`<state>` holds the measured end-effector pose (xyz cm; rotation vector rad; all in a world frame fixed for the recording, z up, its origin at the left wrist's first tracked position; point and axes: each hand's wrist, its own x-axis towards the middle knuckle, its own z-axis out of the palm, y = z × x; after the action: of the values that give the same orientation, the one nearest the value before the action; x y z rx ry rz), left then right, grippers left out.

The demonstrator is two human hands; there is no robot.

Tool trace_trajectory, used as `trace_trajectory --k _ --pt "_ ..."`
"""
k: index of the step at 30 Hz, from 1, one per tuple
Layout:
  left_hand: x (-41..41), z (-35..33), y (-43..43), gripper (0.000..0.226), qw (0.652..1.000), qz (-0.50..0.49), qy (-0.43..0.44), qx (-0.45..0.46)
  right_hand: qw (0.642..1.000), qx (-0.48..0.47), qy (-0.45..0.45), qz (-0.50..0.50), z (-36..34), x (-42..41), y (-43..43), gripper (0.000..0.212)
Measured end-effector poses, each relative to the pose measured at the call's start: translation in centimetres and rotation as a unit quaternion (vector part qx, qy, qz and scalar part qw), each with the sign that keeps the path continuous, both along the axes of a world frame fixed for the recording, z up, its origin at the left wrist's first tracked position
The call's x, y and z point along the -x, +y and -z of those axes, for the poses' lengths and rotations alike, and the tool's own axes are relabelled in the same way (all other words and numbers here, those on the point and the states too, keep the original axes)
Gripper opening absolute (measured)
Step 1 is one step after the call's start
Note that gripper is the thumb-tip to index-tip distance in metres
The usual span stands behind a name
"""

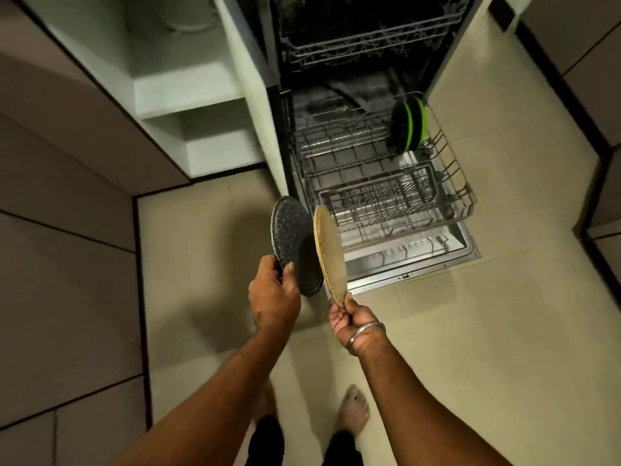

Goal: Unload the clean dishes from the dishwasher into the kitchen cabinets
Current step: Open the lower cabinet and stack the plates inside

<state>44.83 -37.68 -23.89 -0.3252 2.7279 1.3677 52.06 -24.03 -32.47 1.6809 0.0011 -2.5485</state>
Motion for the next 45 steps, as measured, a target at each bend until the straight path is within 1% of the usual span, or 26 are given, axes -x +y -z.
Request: trace_trajectory --k 3,6,12,17,19,21,24,29,33,35,36,37,40,42,45 --pt "0.2 0.1 -4.3 0.013 1.0 -0.018 -0.005 0.01 1.0 0.006 -0.007 -0.011 0.1 0.6 -4.0 0.014" --pt "0.9 0.1 -8.4 0.012 0.999 -0.044 -0.008 0.01 0.999 0.0 -0.012 -0.034 0.1 1.8 -7.9 0.013" --pt "3.7 -0.2 -16.5 0.013 0.996 -0.09 0.004 -0.024 0.998 -0.005 -0.015 -0.061 -0.5 5.9 -15.6 0.013" --pt "8.3 -1.0 -22.3 0.015 0.988 -0.141 0.031 -0.048 0.997 -0.02 0.012 -0.076 -2.5 12.1 -20.7 0.011" --pt "10.3 -1.0 -23.8 0.01 0.986 -0.152 0.038 -0.064 0.997 -0.026 0.029 -0.069 -3.5 14.9 -21.9 0.014" --pt "12.5 -1.1 -24.3 0.007 0.983 -0.164 0.035 -0.075 0.997 -0.033 0.046 -0.057 -4.3 17.9 -22.5 0.017" --pt "16.4 -1.0 -24.2 0.007 0.977 -0.18 0.037 -0.105 0.995 -0.049 0.071 -0.048 -4.6 22.4 -22.5 0.018" --pt "24.2 -0.6 -23.2 0.006 0.968 -0.205 0.044 -0.135 0.993 -0.077 0.08 -0.049 -4.0 30.9 -21.0 0.018" --pt "31.1 0.5 -22.5 0.017 0.963 -0.214 0.034 -0.16 0.989 -0.104 0.076 -0.067 -3.6 37.6 -19.6 0.019" --pt "34.4 0.0 -21.9 0.005 0.961 -0.214 0.03 -0.173 0.987 -0.118 0.079 -0.072 -3.5 40.8 -19.1 0.021" --pt "36.2 -0.1 -21.6 0.004 0.957 -0.221 0.031 -0.184 0.986 -0.127 0.079 -0.078 -3.3 42.4 -18.9 0.021" --pt "37.8 0.0 -21.3 0.009 0.952 -0.231 0.035 -0.197 0.984 -0.137 0.081 -0.084 -3.1 44.0 -18.7 0.02" --pt "42.1 0.6 -20.8 0.003 0.939 -0.252 0.032 -0.23 0.976 -0.17 0.099 -0.091 -2.5 48.5 -18.3 0.017" --pt "44.8 1.5 -20.6 0.003 0.933 -0.245 0.03 -0.263 0.972 -0.188 0.108 -0.091 -1.8 51.1 -17.8 0.017" --pt "48.3 3.4 -20.8 0.007 0.935 -0.26 0.01 -0.24 0.966 -0.212 0.116 -0.092 -0.8 54.6 -17.3 0.017"
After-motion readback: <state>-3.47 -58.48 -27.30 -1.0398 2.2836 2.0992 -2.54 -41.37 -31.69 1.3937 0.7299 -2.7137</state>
